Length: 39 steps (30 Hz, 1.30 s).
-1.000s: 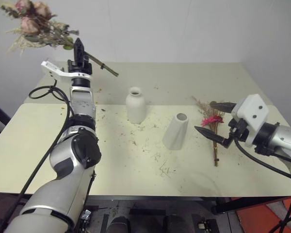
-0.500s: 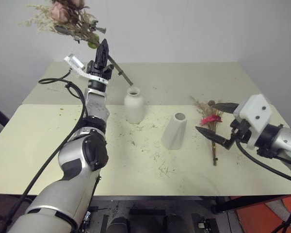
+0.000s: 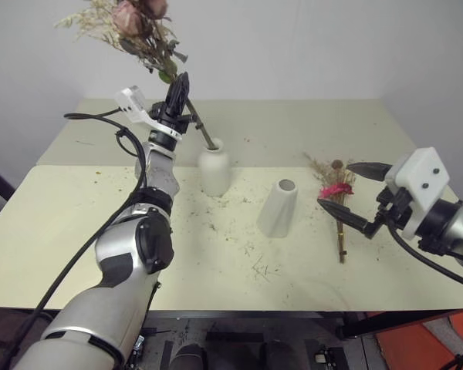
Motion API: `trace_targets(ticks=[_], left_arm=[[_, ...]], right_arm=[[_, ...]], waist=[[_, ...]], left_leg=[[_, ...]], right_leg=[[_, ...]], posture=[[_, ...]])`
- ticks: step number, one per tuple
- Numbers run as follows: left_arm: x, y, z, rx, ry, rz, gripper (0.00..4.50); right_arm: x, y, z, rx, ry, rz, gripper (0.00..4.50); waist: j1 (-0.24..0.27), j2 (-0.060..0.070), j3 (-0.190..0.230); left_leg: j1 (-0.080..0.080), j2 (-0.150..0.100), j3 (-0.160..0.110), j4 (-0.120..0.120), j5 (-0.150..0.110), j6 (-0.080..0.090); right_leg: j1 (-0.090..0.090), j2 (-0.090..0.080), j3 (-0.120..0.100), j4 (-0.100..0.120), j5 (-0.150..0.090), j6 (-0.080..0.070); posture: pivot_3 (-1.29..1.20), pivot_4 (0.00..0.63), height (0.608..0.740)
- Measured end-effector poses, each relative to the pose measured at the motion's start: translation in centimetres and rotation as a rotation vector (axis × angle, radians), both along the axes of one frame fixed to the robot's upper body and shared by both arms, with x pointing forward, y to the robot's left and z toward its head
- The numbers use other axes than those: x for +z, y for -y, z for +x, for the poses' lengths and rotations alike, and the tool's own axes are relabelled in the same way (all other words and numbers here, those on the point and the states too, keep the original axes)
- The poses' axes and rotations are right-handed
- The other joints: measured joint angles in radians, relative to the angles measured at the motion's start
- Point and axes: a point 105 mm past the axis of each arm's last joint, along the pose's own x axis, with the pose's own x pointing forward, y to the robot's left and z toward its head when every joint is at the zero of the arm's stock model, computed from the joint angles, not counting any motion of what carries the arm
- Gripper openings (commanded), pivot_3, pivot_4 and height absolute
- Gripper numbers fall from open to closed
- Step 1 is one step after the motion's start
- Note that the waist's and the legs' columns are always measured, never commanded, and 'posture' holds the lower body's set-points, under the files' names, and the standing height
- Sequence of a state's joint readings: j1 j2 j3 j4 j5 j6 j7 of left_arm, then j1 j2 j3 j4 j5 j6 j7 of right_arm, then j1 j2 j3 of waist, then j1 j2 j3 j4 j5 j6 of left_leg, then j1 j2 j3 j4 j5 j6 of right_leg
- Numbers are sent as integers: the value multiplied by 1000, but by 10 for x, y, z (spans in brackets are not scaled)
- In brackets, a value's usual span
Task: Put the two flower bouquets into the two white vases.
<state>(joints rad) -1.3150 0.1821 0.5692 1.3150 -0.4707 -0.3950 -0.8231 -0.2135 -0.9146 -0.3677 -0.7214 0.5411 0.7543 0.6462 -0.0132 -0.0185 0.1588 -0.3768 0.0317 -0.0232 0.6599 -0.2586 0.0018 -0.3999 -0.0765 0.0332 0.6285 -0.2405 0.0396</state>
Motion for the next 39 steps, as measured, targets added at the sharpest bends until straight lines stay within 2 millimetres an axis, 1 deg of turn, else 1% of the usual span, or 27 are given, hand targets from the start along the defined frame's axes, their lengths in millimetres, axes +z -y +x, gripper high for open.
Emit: trace_targets(ticks=[4,9,12,15,18,23,26,29,36,39], left_arm=[[0,0,1,23,-4,20,163],[-3,1,3,38,-28,23,163],[-7,-6,7,58,-76,-47,163],[-14,-15,11,67,-134,-148,163],[-19,-18,14,60,-172,-198,163],[-23,-21,16,68,-214,-240,163],[-24,-21,17,80,-226,-234,163],[-22,-16,17,88,-212,-184,163],[-20,13,12,28,-154,7,163],[-20,18,11,28,-140,62,163]], right_arm=[[-2,-1,-3,2,-9,3,4500],[-4,2,-5,-16,-18,10,4500],[-4,4,-6,-23,-18,7,4500],[-8,5,-7,-28,-36,7,4500],[-8,5,-7,-31,-35,8,4500],[-8,6,-6,-47,-27,10,4500],[-9,7,-5,-51,-29,8,4500],[-9,7,-5,-55,-27,8,4500],[-9,7,-5,-57,-30,9,4500],[-10,7,-5,-57,-31,8,4500]], waist=[[1,0,0],[2,0,0],[1,0,0],[0,0,0],[0,0,0],[1,0,0],[1,0,0],[1,0,0],[1,0,0],[1,0,0]], left_leg=[[0,0,0,0,0,0],[1,0,0,0,0,0],[2,0,0,0,0,0],[2,0,0,0,0,0],[2,0,0,0,0,0],[2,0,0,0,0,0],[2,0,0,0,0,0],[2,0,0,0,0,0],[2,0,0,0,0,0],[2,0,0,0,0,0]], right_leg=[[1,0,0,0,0,0],[1,0,0,0,0,0],[2,0,0,0,0,0],[2,0,0,0,0,0],[2,0,0,0,0,0],[2,0,0,0,0,0],[2,0,0,0,0,0],[3,0,0,0,0,0],[3,0,0,-1,0,0],[3,0,0,-1,0,0]], posture=[[0,150,740],[0,150,740],[0,150,740],[0,150,740],[0,150,740],[0,150,740],[0,150,740],[0,150,740],[0,150,740],[0,150,740]])
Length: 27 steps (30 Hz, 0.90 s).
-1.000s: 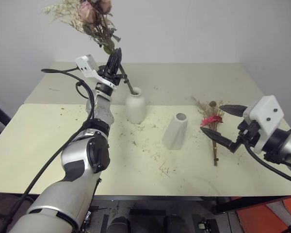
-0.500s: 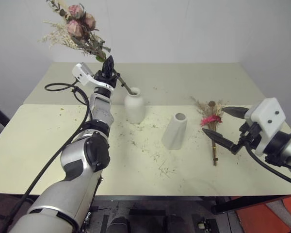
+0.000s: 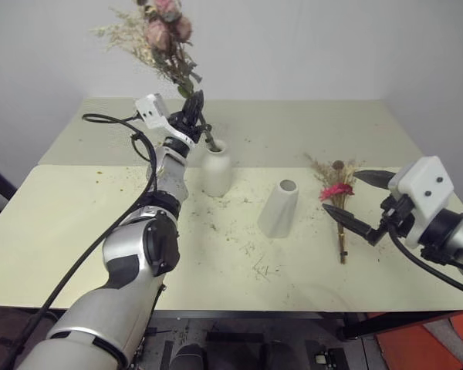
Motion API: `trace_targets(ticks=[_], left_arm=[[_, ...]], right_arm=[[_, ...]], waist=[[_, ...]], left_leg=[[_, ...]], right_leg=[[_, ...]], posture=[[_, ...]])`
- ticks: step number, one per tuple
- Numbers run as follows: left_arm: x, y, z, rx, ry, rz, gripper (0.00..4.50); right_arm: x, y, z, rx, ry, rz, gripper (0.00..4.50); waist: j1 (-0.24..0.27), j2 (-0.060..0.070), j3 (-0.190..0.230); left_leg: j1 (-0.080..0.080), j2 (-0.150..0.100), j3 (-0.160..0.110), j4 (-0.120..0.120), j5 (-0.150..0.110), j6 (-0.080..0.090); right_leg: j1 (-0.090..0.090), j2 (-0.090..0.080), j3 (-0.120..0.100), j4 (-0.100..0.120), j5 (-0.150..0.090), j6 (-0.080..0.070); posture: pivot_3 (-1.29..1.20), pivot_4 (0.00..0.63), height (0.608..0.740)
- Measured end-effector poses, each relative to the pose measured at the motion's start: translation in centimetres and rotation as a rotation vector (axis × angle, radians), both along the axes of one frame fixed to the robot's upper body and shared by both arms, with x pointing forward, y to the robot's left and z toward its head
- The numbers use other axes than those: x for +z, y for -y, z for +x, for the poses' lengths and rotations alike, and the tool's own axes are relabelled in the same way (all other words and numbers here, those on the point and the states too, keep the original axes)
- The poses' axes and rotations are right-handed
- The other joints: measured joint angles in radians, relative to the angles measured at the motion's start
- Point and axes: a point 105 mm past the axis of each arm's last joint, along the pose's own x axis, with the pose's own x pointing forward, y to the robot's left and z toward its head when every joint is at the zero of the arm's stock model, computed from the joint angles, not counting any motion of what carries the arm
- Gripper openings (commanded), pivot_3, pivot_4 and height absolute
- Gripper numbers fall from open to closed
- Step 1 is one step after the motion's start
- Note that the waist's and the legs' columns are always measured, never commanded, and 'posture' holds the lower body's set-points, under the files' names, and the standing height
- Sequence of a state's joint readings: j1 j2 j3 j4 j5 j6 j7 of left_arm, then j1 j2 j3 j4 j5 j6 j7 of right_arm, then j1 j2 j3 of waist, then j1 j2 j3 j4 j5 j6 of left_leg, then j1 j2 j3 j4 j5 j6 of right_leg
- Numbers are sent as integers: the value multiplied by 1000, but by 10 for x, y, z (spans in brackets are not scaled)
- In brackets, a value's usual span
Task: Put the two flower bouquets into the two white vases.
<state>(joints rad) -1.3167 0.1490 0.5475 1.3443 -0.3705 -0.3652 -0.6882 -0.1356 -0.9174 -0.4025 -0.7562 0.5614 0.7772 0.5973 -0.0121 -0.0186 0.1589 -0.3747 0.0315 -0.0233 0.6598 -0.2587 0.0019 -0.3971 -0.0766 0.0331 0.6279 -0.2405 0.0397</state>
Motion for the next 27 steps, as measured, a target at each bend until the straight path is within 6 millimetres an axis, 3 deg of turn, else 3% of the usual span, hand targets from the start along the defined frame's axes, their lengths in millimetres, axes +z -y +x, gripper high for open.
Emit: trace_targets(ticks=[10,19,27], left_arm=[[-5,22,-5,-34,53,243,163],[-15,23,-8,-71,51,273,163],[-19,22,-10,-90,58,321,2731]], right_arm=[[-1,2,1,-16,4,3,4500],[-3,2,2,-24,5,-7,4500],[-6,0,5,-17,-6,-9,4500]], waist=[[0,0,0],[0,0,0],[0,0,0]], left_leg=[[0,0,0,0,0,0],[0,0,0,0,0,0],[0,0,0,0,0,0]], right_leg=[[0,0,0,0,0,0],[0,0,0,0,0,0],[0,0,0,0,0,0]], posture=[[0,150,740],[0,150,740],[0,150,740]])
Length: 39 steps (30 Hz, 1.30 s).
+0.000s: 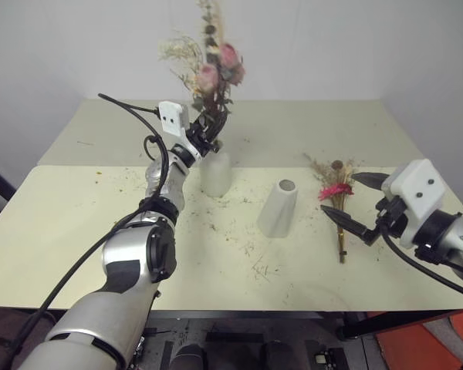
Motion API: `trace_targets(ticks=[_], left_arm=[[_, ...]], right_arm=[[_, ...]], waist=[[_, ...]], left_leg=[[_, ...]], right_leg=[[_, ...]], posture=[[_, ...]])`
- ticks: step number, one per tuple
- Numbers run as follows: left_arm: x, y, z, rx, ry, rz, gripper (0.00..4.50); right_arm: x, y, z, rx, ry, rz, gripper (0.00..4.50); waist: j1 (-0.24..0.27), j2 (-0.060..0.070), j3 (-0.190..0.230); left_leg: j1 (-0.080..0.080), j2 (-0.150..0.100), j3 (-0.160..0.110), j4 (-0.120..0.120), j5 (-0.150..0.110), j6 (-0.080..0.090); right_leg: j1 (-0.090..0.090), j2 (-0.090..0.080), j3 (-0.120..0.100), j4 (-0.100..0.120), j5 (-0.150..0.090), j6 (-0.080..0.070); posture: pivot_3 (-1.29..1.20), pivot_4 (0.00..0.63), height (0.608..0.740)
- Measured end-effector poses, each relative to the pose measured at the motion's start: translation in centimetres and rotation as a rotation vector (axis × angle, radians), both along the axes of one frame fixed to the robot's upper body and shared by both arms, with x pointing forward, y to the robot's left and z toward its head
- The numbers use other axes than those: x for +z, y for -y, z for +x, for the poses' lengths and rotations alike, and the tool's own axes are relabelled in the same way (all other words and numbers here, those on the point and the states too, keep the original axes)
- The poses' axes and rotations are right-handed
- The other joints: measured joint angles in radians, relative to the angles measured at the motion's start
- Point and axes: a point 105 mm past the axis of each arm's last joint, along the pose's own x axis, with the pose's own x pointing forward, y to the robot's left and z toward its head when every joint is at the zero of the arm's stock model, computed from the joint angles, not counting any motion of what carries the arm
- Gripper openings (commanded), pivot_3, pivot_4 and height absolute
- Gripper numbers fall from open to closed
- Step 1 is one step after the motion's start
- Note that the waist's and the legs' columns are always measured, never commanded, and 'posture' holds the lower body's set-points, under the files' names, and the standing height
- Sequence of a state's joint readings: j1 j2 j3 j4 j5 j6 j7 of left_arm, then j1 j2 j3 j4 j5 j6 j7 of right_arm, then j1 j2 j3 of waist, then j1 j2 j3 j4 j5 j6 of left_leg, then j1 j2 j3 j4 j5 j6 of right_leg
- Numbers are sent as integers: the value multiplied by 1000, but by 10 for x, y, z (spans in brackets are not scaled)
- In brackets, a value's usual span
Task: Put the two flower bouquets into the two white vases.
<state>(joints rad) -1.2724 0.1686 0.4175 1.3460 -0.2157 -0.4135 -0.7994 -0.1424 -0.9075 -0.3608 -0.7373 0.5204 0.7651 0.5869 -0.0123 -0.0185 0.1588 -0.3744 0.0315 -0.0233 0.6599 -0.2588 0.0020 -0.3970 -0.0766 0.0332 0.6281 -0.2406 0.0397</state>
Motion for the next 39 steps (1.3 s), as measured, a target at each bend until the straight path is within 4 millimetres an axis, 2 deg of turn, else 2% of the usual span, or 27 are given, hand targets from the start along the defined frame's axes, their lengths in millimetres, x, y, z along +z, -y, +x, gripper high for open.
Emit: trace_targets(ticks=[5,10,17,22,30,36,38,39], left_arm=[[0,0,-1,-18,8,19,4435],[0,-6,-1,-12,3,37,4478],[-7,-30,-4,-54,-35,-22,4478],[-1,-44,-12,-108,15,-14,4478],[-12,-75,-27,-112,57,7,4478],[-11,-106,-59,-169,109,105,4478],[-7,-111,-80,-265,100,223,4478],[-7,-112,-93,-321,81,336,4478]], right_arm=[[-2,-1,2,5,-7,-3,4500],[-3,-1,4,1,-4,-9,4500],[-3,2,6,-6,-1,-9,4500],[-4,2,7,-10,-3,-1,4500],[-4,5,12,-27,-8,5,4500],[-5,14,21,-104,-19,19,4500],[-7,20,27,-158,-60,39,4500],[-8,22,30,-175,-97,53,4500]], waist=[[-1,0,0],[-1,0,0],[-2,0,0],[-2,0,0],[-4,0,0],[-10,1,0],[-9,1,0],[-11,1,0]], left_leg=[[0,0,0,0,0,0],[0,0,0,0,0,0],[0,0,0,0,0,0],[0,0,0,0,0,0],[1,1,0,0,0,0],[1,2,0,0,0,0],[1,2,0,0,0,0],[1,2,0,0,0,0]], right_leg=[[0,0,0,0,0,0],[0,0,0,0,0,0],[0,0,0,1,0,0],[0,0,0,1,0,0],[0,0,0,2,0,0],[-1,1,1,2,0,0],[-1,1,1,2,0,0],[-1,1,1,3,0,0]], posture=[[0,150,740],[0,150,740],[0,150,740],[0,150,740],[0,150,740],[0,150,740],[0,150,740],[0,150,740]])
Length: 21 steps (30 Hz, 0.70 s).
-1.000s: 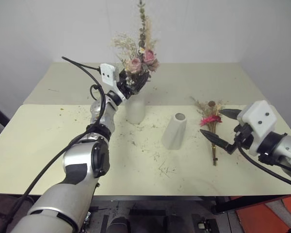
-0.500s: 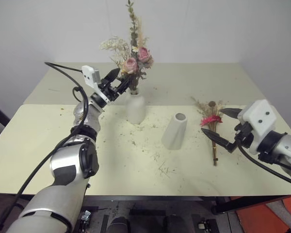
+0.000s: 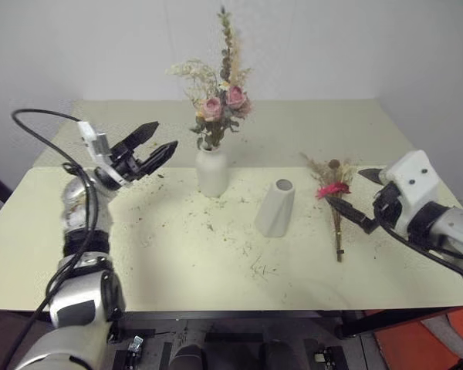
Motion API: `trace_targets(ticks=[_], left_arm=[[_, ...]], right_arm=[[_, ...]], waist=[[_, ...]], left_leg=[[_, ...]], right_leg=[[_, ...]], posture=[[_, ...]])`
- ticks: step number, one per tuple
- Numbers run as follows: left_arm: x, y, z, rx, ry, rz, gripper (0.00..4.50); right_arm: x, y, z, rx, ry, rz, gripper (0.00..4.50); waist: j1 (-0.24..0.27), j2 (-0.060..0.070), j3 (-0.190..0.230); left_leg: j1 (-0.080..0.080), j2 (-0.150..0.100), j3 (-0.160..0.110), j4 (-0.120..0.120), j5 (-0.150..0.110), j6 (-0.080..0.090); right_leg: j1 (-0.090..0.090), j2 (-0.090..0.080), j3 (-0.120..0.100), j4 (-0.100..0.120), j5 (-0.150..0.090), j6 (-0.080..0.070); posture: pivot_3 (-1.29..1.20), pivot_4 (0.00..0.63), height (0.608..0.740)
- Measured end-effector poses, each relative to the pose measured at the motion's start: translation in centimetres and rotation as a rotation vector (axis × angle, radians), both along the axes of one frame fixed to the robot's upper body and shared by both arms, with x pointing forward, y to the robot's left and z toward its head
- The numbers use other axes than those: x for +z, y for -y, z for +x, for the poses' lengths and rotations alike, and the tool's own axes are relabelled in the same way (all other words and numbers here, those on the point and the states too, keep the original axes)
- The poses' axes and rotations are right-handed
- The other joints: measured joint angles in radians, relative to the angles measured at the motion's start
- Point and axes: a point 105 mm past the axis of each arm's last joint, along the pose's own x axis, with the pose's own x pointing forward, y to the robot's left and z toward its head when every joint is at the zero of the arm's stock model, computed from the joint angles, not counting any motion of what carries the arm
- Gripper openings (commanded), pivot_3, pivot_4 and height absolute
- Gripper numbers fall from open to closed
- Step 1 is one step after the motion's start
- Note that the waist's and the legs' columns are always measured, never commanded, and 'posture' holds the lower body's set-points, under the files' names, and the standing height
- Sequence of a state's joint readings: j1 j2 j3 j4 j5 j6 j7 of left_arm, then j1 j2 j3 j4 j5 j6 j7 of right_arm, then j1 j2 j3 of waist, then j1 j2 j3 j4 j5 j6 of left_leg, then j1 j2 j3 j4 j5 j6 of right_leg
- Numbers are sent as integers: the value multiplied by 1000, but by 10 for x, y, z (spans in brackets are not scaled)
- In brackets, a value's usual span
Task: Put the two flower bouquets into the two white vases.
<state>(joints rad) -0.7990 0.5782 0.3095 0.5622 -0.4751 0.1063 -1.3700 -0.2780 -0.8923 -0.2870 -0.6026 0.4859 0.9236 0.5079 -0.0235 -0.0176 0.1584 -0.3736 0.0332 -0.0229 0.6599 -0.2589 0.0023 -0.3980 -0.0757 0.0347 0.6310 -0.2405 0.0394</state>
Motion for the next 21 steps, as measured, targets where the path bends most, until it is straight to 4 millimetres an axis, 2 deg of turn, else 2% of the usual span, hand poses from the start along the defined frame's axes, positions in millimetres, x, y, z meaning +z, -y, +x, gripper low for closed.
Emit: trace_targets(ticks=[4,7,13,19,21], left_arm=[[9,12,-39,-161,9,373,4478],[11,25,-49,-212,15,458,4478],[3,39,-52,-228,16,578,4478],[-8,44,-49,-202,1,557,4478],[-11,44,-48,-196,-6,553,4500]], right_arm=[[-11,17,13,-83,-196,58,4500],[-29,22,30,-142,-334,105,4500],[-65,36,60,-267,-506,113,4500],[-82,42,82,-339,-569,165,4500],[-83,43,84,-342,-581,162,4091]], waist=[[9,2,-1],[12,2,-1],[5,2,-1],[-4,3,-1],[-4,3,-1]], left_leg=[[4,0,0,0,0,1],[5,0,1,0,-1,1],[2,0,2,-1,-1,1],[-4,0,3,-1,-1,2],[-5,0,3,0,-1,2]], right_leg=[[4,0,0,-4,-1,-1],[5,0,0,-5,-1,-1],[-1,1,2,-3,-1,-2],[-7,1,4,1,-1,-2],[-7,1,3,0,-1,-2]], posture=[[0,150,740],[0,150,740],[0,150,740],[0,150,740],[0,150,740]])
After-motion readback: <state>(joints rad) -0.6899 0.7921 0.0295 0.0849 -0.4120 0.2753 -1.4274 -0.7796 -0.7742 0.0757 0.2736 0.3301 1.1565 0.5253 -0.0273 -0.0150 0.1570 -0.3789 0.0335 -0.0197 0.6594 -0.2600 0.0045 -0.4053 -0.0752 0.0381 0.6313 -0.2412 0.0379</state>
